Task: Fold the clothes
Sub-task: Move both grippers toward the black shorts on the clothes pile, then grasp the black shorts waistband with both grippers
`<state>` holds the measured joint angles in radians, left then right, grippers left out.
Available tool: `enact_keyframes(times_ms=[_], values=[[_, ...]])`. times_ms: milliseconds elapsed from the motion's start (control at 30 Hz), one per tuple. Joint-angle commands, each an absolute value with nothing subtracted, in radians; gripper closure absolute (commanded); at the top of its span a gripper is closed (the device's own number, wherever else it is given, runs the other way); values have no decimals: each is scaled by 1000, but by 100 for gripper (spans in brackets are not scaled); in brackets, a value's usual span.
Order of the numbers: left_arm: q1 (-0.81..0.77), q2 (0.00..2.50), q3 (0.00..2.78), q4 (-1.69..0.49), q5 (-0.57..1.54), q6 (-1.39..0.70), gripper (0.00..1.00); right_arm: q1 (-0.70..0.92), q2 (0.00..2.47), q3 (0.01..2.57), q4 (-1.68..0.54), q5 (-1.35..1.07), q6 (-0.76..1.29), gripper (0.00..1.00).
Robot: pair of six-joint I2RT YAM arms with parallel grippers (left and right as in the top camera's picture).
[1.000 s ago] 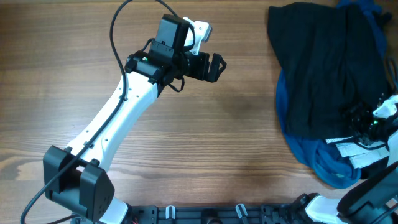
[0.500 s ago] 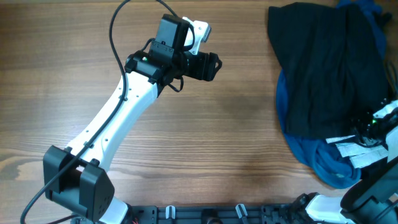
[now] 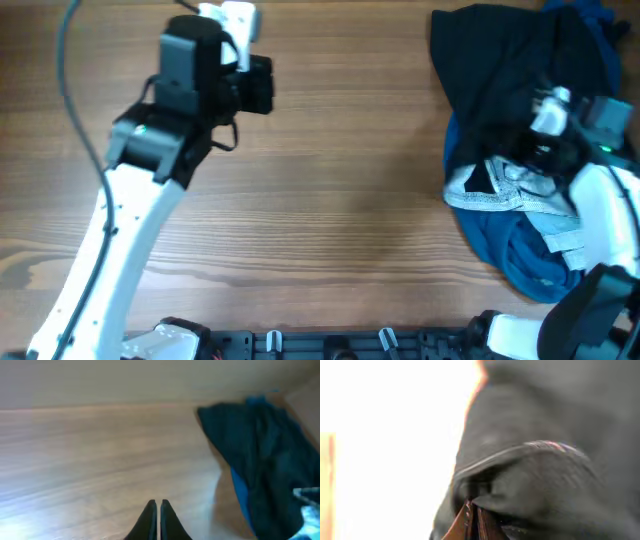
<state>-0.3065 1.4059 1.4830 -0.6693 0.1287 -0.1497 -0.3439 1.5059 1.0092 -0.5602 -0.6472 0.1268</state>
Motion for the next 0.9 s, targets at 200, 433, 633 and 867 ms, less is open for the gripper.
enact_keyframes(times_ms=[200,433,633,867], values=[[-158,1370,1498,-772,88,-191,96,320,1504,1067,-156,-467,415,96],[-115,1363,1498,-812,97,-199,96,513,1675,1118,23,-405,523,96],[-159,1407,1496,-910,209,-198,96,368,1610,1277,-350,-334,443,53],[-327,1599,1493,-908,213,-186,74,54,1420,1361,-982,-115,403,0]])
